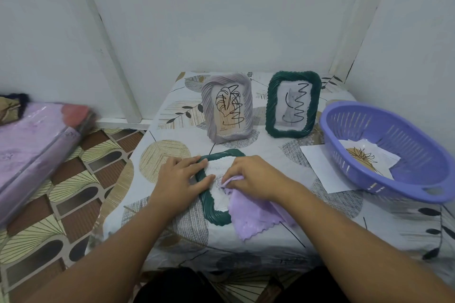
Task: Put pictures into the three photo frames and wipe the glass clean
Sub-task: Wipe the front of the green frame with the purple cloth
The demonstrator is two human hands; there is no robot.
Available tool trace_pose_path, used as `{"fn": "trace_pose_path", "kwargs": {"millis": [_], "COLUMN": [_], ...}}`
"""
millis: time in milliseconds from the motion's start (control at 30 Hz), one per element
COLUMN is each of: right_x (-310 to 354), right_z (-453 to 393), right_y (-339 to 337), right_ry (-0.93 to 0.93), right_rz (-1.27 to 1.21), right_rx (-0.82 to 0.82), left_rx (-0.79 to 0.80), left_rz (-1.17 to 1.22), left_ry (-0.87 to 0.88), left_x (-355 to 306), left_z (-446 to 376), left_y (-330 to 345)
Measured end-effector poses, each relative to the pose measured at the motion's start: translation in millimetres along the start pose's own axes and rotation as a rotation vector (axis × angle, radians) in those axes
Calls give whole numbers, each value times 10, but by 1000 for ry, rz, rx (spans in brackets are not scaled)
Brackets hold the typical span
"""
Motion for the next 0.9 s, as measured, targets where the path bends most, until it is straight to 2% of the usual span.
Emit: {"fn": "trace_pose_path", "kwargs": {"millis": [167, 367, 500, 533, 700, 833, 900], "right_x": [-17, -30, -30, -43, -28, -27, -58], "right_z": [75, 9, 85, 96, 5, 84, 110], "right_y": [-64, 26, -55, -74, 12, -73, -97], "right_ry": [-2, -2, -4, 0, -3, 8, 4], "right_rz": [-69, -14, -94, -100, -5, -88, -96], "right_rx": [148, -22, 151, 150, -36, 142, 136], "left_rx": [9, -2, 3, 1, -7, 2, 6], "left_rz": [-11, -9, -11, -13, -8, -9, -23], "left_ry": [4, 6, 2, 6, 13, 3, 0], "left_x": [-8, -14, -18, -21, -12, 6, 11], "left_z": [1, 2, 10, 9, 2, -6, -9], "left_y": [-11, -16, -32, -34, -13, 1, -1]}}
Point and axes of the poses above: each hand's wrist, its own z-axis away from the middle knuckle, its own y-axis out of the palm, x = y × z, the point moved 3 cm from there along -z, towards the middle knuckle, and after that the axes turned 15 degrees about -y, right-handed, at the moved point
